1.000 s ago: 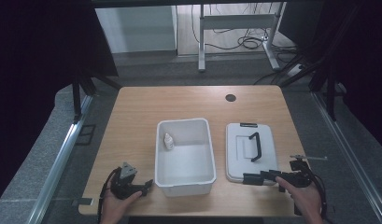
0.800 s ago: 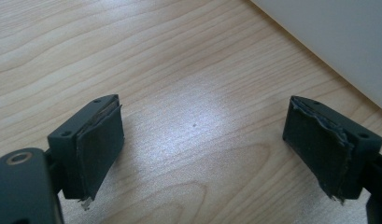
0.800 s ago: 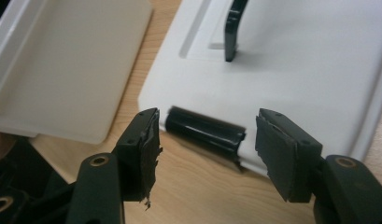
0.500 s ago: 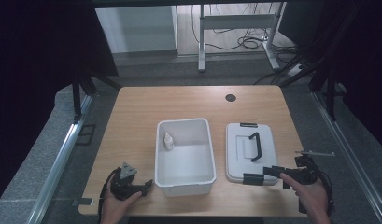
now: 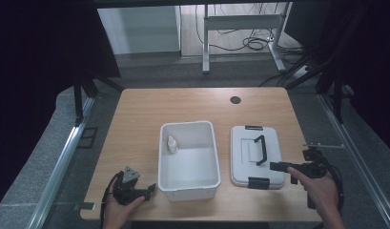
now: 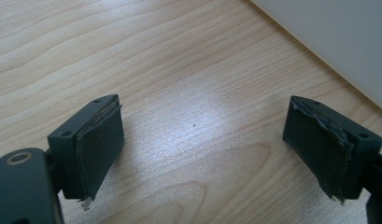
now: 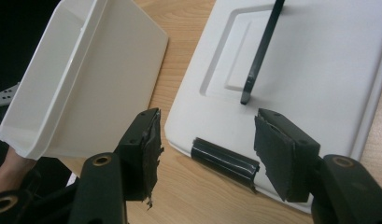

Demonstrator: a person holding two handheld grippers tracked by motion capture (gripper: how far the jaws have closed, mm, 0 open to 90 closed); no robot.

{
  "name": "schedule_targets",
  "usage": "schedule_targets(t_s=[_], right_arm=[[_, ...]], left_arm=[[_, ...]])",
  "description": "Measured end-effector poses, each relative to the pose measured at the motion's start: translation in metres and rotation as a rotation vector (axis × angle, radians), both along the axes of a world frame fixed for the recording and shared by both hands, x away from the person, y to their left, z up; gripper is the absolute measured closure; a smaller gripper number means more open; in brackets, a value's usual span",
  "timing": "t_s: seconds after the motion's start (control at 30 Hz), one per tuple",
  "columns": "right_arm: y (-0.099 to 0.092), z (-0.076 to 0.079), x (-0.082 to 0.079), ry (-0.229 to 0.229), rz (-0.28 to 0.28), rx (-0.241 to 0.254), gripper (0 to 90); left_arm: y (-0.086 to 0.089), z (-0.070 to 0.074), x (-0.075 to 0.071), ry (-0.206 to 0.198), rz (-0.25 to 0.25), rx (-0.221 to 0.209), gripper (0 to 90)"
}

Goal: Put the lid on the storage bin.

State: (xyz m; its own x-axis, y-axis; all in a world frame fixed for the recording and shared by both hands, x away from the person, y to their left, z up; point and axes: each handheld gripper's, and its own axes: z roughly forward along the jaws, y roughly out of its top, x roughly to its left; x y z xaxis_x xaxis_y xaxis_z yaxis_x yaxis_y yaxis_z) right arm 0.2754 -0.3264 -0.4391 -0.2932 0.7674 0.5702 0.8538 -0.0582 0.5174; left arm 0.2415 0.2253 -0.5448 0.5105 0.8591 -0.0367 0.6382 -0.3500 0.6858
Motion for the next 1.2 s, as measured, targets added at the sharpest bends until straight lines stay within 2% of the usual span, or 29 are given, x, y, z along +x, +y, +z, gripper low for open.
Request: schedule_targets(t_s=[0.1, 0.2, 0.47, 0.73, 1.2], right_arm=[[0.003, 0.004, 0.003, 0.007, 0.004, -0.011, 41.5], [0.007, 0.010, 0.009, 0.033, 0.012, -0.030, 41.7], [0.015, 0.012, 0.026, 0.092, 0.026, -0.074, 42.9], [0.024, 0.018, 0.043, 0.136, 0.040, -0.086, 42.9], [0.025, 0.022, 0.066, 0.190, 0.021, -0.110, 42.8]], left_arm=[[0.000, 0.000, 0.000, 0.000, 0.000, 0.000, 12.4], [0.000, 0.000, 0.000, 0.000, 0.000, 0.000, 12.4], [0.000, 0.000, 0.000, 0.000, 0.000, 0.000, 12.4], [0.000, 0.000, 0.000, 0.000, 0.000, 0.000, 12.4], [0.000, 0.000, 0.000, 0.000, 0.000, 0.000, 12.4]])
